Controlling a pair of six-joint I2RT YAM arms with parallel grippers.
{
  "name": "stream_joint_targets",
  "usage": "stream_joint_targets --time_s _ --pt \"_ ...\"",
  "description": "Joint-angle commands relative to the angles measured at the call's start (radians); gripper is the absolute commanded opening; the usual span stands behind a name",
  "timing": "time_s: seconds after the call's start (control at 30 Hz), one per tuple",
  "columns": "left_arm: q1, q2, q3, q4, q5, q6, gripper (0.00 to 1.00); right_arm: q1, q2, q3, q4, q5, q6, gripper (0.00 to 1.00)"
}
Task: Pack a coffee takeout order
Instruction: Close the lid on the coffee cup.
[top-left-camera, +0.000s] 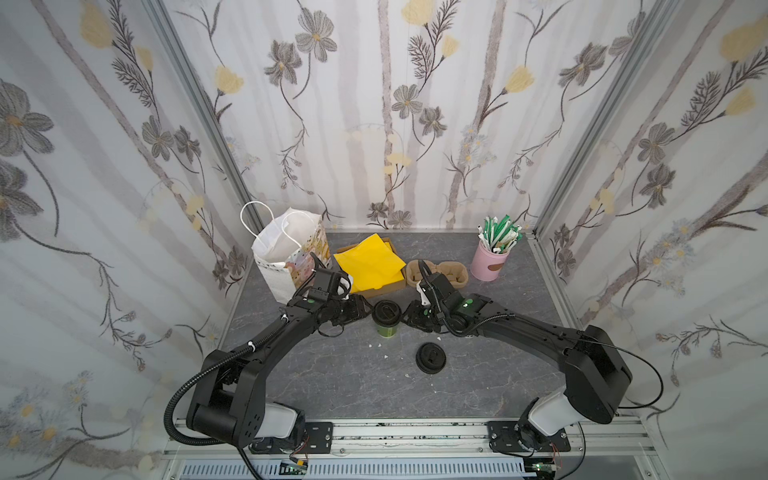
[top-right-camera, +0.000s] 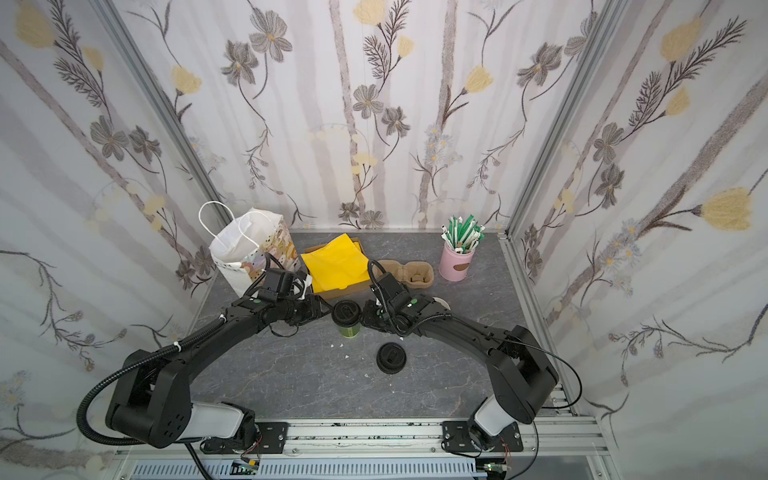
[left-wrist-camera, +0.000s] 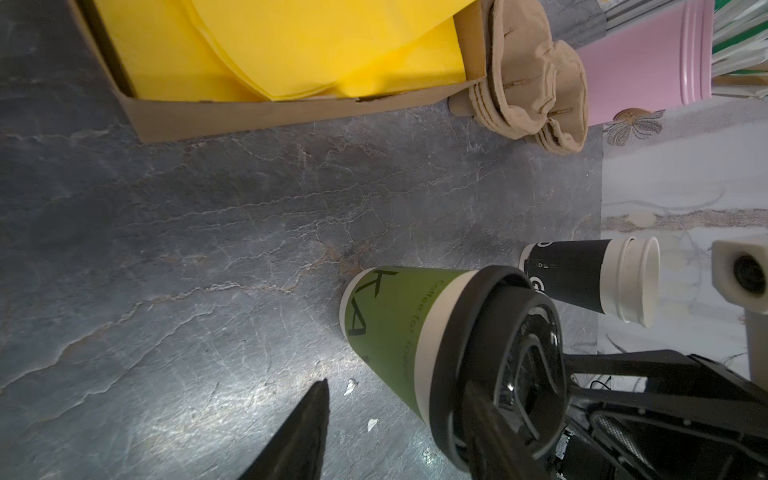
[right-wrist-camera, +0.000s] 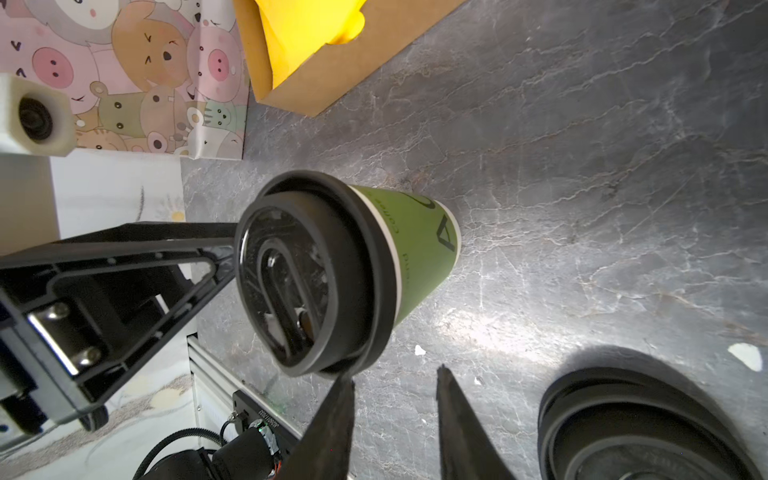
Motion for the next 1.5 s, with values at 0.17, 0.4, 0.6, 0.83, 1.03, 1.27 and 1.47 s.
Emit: stream_joint_targets --time_s 0.17,0.4,0.6,0.83,1.03,1.27,1.47 --pt "-0.002 0.016 0.007 0.004 -0.014 -0.005 0.54 -0.015 0.025 0.008 0.063 -0.02 0.008 0.35" --pt "-0.003 0.02 0.005 0.004 -0.01 -0.007 0.54 -0.021 0.05 0.008 0.084 -0.044 0.005 0.35" --pt "-0.005 0.018 -0.012 0.004 -0.011 -0.01 0.54 -0.025 0.058 -0.004 0.09 -0.056 0.011 0.35" --pt "-0.005 0.042 -0.035 0.004 -0.023 -0.011 0.54 -0.042 0.08 -0.058 0.12 -0.095 0.021 0.35" --pt "-0.005 0.053 -0.057 0.004 -0.032 -0.018 0.53 -0.051 0.094 -0.096 0.148 -0.119 0.028 0.34" --pt "-0.005 0.028 -0.05 0.004 -0.029 -0.014 0.53 -0.078 0.077 -0.19 0.246 -0.173 0.082 0.34" --pt "-0.005 0.017 -0.046 0.004 -0.029 -0.015 0.53 -0.084 0.096 -0.247 0.324 -0.231 0.119 0.34"
